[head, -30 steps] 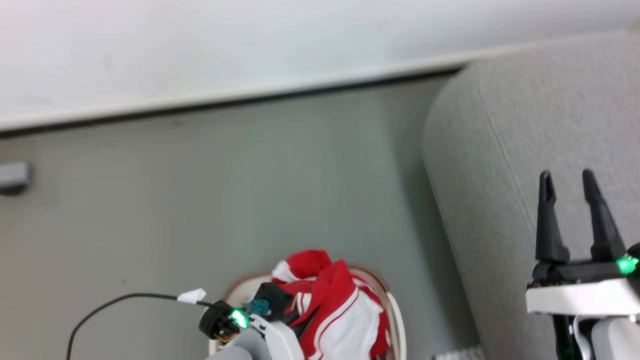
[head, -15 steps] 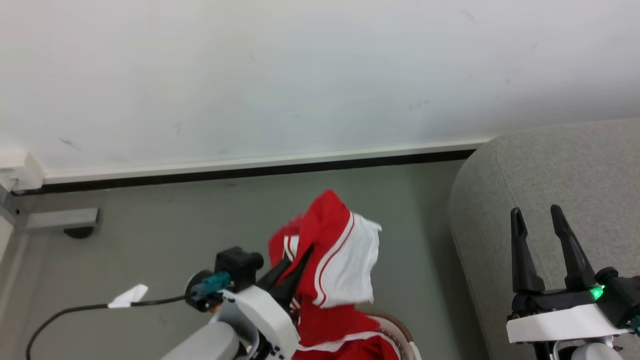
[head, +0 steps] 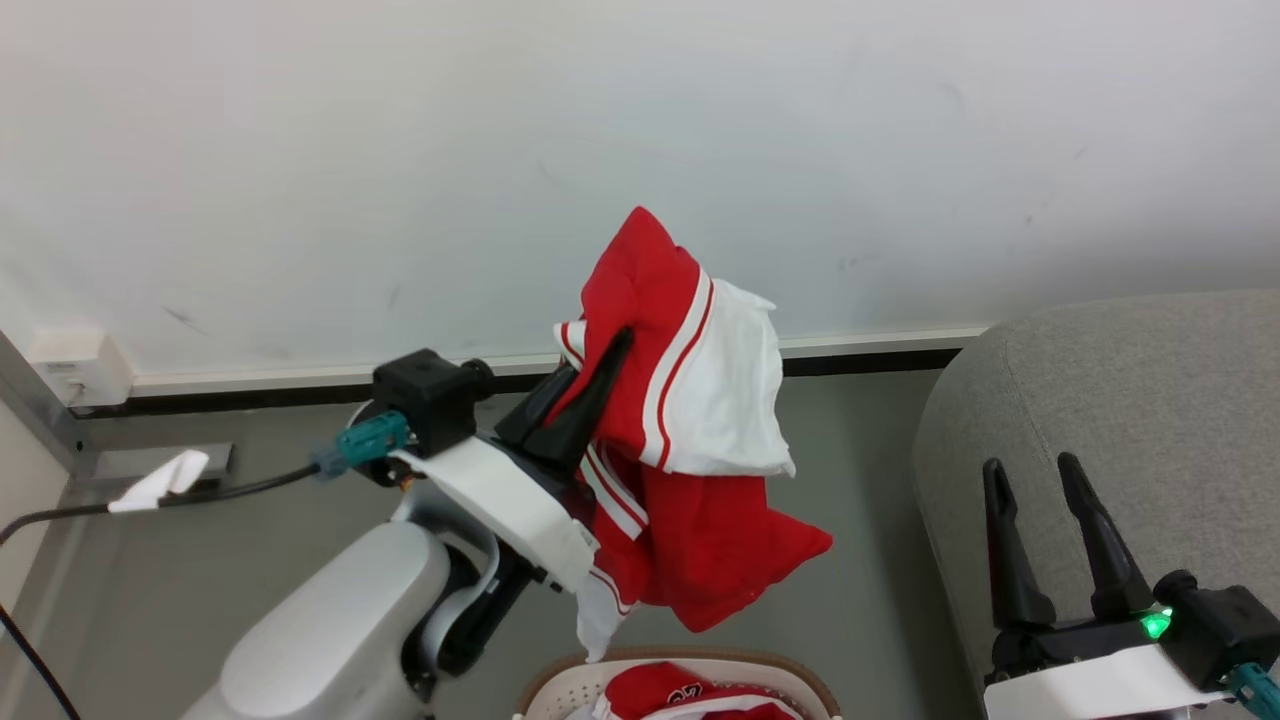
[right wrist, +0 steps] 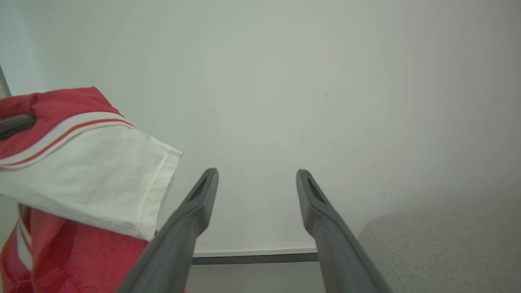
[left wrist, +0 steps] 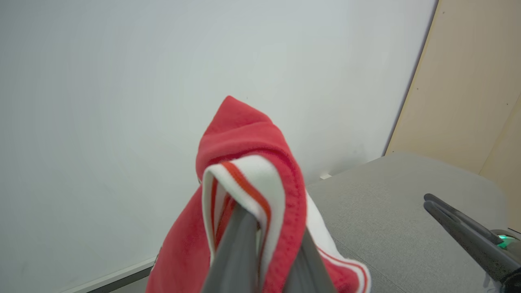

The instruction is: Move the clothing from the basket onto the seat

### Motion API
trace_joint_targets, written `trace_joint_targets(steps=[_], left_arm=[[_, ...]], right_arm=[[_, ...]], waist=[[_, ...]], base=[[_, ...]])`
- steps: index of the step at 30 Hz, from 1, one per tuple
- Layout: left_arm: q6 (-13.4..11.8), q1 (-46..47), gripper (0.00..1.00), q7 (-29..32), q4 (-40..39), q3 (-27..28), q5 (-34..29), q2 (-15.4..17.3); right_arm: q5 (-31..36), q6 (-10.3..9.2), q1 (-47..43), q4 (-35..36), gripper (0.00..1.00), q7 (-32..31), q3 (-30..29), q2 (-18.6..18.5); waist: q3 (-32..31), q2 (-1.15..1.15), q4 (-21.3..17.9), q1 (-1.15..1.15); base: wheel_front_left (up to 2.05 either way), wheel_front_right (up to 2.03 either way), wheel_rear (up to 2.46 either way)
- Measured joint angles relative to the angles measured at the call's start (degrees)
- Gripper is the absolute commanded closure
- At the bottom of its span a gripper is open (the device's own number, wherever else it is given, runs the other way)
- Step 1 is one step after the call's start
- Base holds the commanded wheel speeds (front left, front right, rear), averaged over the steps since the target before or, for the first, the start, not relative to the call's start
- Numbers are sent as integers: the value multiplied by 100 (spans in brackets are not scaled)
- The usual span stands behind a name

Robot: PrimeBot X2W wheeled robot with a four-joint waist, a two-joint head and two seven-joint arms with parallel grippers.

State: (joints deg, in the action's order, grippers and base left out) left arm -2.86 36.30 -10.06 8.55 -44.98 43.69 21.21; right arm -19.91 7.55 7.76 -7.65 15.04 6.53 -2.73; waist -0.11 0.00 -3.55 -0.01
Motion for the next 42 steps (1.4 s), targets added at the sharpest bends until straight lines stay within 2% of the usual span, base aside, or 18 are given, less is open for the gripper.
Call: trace_joint_targets(steps=[16, 21, 29, 37, 42], left_arm=[[-174, 276, 100, 145, -187, 211, 79, 79], [-134, 363, 100, 137, -55, 167, 86, -20], [-35, 385, 100, 96, 81, -170, 71, -439], [65, 352, 100, 144, 103, -568, 41, -857], [92, 288, 100, 203, 60, -743, 41, -972]], right_arm=[[-153, 0, -36, 116, 0, 0, 806, -4], [-192, 0, 203, -67, 0, 0, 1764, 0], [-522, 0, 840, -1005, 0, 0, 2961, 2], [-690, 0, 1373, -1975, 0, 0, 3045, -1], [-512, 0, 1577, -2353, 0, 0, 2815, -5]], waist=[[-10, 0, 51, 0], [-7, 0, 145, 0], [-47, 0, 481, 1], [-144, 0, 934, 1], [-216, 0, 1212, 1]], base=[[0, 0, 0], [0, 0, 0], [0, 0, 0], [0, 0, 0], [0, 0, 0]])
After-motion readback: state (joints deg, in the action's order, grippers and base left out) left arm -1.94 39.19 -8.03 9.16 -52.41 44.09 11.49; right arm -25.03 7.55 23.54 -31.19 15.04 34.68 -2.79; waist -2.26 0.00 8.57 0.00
